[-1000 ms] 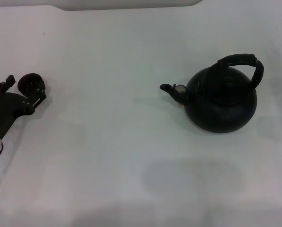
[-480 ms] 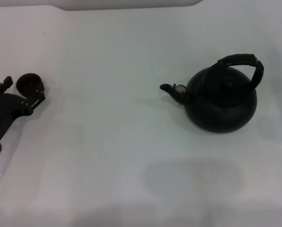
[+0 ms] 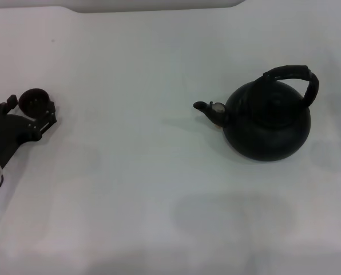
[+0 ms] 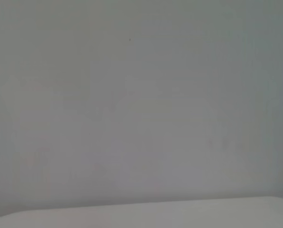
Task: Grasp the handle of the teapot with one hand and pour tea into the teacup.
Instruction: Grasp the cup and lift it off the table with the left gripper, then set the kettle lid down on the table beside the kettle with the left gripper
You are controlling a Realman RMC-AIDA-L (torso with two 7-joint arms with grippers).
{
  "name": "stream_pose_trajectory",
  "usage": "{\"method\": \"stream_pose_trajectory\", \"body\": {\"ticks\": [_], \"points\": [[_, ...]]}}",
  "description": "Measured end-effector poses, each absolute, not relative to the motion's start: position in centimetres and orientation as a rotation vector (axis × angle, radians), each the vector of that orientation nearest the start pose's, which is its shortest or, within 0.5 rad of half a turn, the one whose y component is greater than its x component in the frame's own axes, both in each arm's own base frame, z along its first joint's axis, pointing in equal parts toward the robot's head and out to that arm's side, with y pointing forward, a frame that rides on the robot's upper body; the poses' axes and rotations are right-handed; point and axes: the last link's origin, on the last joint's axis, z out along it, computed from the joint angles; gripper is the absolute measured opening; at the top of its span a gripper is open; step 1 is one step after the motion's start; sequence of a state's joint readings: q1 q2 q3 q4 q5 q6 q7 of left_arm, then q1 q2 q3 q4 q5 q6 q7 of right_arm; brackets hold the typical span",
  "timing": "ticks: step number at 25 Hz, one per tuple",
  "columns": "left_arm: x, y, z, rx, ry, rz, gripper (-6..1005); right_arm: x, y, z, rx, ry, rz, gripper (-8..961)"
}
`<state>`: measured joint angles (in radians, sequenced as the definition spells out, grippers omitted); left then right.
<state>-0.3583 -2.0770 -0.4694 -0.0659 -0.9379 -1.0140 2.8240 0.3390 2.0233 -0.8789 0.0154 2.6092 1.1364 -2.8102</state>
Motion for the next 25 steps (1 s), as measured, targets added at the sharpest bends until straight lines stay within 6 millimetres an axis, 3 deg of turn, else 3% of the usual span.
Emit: {"method": "stream_pose_trajectory", "body": {"ticks": [9, 19, 21, 22, 25], "points": [[-37.7, 28.1, -5.2, -1.866, -0.748, -0.461, 889, 41.3, 28.0, 2.6, -1.479, 0.75, 0.523, 869], [-37.3, 27.8, -5.4, -1.873, -0.741, -0.485, 814, 41.3, 28.0, 2.7, -1.478, 0.75, 0.524, 868], [-37.1, 27.8, -5.5, -1.886, -0.73, -0.495, 731, 41.3, 28.0, 2.7, -1.477, 0.75, 0.524, 868], [-35.8, 27.7, -6.2, -1.94, -0.687, -0.549, 690, 41.4, 28.0, 2.7, -1.477, 0.75, 0.524, 868], [-34.0, 27.5, -7.4, -2.007, -0.653, -0.618, 690, 41.4, 28.0, 2.7, -1.477, 0.75, 0.524, 869]]}}
